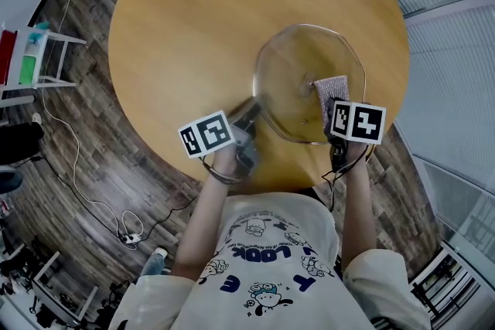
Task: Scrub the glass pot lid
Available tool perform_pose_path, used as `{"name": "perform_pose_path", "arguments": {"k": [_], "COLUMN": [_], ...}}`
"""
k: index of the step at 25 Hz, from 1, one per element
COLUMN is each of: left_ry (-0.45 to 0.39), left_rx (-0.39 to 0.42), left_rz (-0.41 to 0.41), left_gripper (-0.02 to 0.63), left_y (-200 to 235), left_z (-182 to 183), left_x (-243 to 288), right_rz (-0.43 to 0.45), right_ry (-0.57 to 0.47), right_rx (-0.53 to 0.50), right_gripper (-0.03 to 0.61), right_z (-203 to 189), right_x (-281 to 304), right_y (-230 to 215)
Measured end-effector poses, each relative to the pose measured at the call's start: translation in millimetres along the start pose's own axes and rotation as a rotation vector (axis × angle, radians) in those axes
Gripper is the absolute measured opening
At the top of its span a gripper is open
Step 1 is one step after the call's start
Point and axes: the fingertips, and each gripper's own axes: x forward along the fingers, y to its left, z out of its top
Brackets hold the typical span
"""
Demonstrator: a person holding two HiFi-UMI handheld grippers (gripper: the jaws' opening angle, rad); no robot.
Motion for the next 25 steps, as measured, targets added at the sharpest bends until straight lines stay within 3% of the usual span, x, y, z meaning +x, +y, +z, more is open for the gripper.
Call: {"name": "perform_pose_path", "arguments": {"k": [25], "left_ry": [0.003], "left_rx": [-0.003], "left_rz": [0.001], "left_gripper": [0.074], "left_y": [0], "left_z": [4], "left_x": [1], "right_rz": [0.06], "right_ry": [0.057], "right_rx": [-0.121], "right_gripper": [0.043], "right_z": [-17], "right_x": [-4], "right_y": [19]}}
